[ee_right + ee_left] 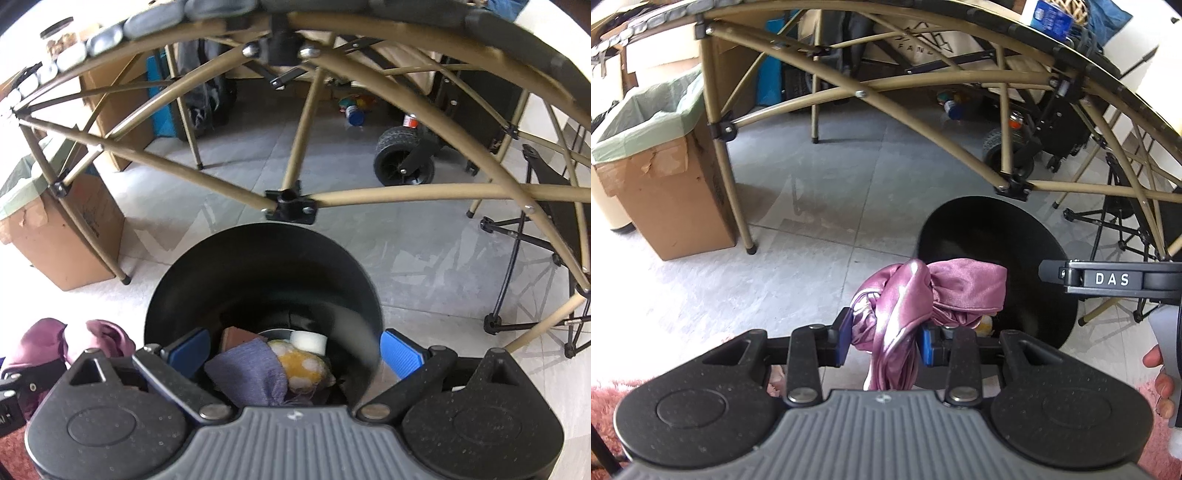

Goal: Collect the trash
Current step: 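Move the left gripper over the bin and release the pink scrunchie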

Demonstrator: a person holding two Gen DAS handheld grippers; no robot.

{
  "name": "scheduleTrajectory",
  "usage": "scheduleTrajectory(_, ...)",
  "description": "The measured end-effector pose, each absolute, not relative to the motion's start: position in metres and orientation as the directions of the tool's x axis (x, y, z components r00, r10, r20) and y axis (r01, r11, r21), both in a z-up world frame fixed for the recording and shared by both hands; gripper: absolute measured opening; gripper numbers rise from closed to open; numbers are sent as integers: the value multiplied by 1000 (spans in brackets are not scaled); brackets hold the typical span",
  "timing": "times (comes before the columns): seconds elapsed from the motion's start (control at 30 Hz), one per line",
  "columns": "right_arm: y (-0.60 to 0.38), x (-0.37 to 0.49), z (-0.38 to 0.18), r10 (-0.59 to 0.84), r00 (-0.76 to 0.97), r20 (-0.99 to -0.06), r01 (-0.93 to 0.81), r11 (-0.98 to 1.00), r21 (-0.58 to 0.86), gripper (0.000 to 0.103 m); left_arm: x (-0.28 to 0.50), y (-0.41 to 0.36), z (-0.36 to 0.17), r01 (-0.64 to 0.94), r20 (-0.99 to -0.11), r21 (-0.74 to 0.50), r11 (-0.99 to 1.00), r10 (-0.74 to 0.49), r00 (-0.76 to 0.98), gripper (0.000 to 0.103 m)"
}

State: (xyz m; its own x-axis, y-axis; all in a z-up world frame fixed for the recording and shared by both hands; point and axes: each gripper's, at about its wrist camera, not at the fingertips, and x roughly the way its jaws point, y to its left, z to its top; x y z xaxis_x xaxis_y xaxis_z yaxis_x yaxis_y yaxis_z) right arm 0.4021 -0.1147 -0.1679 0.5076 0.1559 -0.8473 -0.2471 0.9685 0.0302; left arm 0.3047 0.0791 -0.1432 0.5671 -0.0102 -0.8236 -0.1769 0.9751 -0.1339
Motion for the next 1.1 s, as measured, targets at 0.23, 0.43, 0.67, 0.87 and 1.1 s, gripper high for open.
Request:
scheduleTrajectory(0.23,-145,394,-161,151,528,-835,-195,979,54,99,311,59,-140,-145,-825,-114,983,-12,564,36)
scheduleTrajectory(0.43,-175,389,-156,144,546,-825,-140,987,80,99,323,37,-138,-120,-823,-91,989,-7,567,36)
scheduleTrajectory(0.67,-211,383,-154,147,559,-816,-78,989,125,99,337,8,-141,-86,-829,-55,995,3,559,36)
scheduleTrajectory(0.87,-241,378,-155,143,563,-814,-16,987,163,99,349,-21,-145,-27,-836,-22,999,-4,549,36)
scheduleTrajectory(1.1,-266,375,-154,155,573,-805,30,977,209,99,371,-43,-149,-14,-841,-2,1000,6,541,36)
